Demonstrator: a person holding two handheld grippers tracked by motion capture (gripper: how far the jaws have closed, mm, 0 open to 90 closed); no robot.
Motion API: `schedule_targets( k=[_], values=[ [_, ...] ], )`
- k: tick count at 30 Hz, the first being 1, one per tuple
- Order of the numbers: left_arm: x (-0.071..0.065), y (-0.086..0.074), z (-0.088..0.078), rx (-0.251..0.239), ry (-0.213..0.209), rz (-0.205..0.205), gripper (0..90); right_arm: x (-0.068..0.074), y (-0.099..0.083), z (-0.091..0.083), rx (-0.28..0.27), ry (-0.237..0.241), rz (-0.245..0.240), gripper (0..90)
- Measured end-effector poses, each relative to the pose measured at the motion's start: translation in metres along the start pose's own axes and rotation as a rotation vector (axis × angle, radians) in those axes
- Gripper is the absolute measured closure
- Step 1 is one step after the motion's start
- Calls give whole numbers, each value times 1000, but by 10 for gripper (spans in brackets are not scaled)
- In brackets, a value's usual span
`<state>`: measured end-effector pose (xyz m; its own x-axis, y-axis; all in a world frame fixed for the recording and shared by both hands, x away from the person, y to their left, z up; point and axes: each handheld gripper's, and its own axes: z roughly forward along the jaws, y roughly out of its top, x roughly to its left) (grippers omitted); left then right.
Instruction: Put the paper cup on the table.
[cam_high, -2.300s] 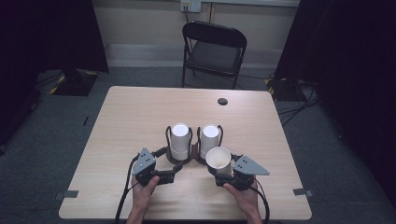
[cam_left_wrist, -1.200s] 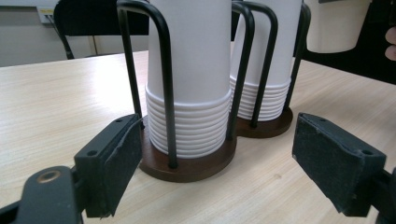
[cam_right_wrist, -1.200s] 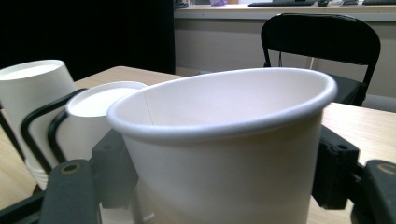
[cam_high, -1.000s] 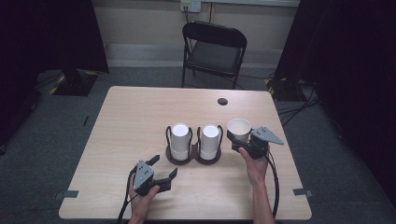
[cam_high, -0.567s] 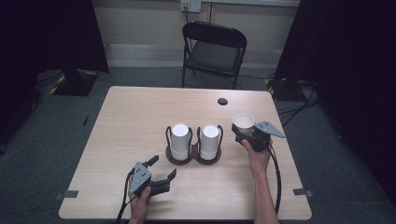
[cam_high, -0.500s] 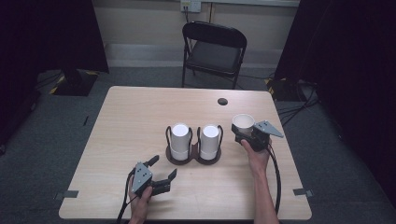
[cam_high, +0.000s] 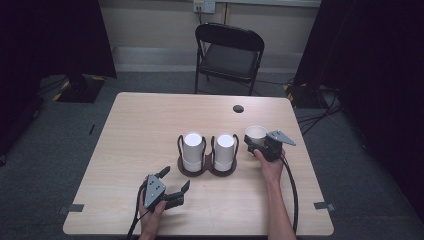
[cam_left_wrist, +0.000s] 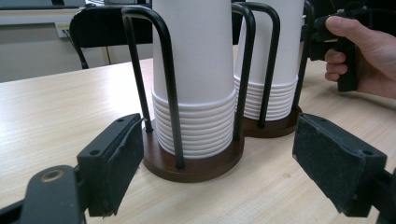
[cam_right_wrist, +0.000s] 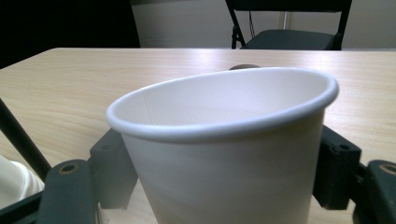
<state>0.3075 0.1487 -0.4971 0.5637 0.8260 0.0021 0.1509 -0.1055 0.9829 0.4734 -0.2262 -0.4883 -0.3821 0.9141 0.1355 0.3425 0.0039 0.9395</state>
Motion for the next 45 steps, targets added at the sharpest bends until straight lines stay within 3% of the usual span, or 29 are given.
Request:
schedule_targets(
  k=[4,9,20,30,37,45],
  values=[
    [4,-1,-2,-16,-7,-36,164,0,-1,1,17,-7,8,232],
    [0,0,-1,-4,3,-6,165,-2,0,-2,38,-9,4,227],
    [0,0,-1,-8,9,-5,165,5,-2,-5,112,-19,-34,230],
    [0,0,-1,-8,8,-3,165,3,-2,-8,151,-12,-8,163],
    [0,0,-1,-8,9,-2,165,8,-2,-15,170,-28,-36,149],
    [0,0,-1,-9,9,-4,165,6,-7,-26,154,-32,10,149]
  ],
)
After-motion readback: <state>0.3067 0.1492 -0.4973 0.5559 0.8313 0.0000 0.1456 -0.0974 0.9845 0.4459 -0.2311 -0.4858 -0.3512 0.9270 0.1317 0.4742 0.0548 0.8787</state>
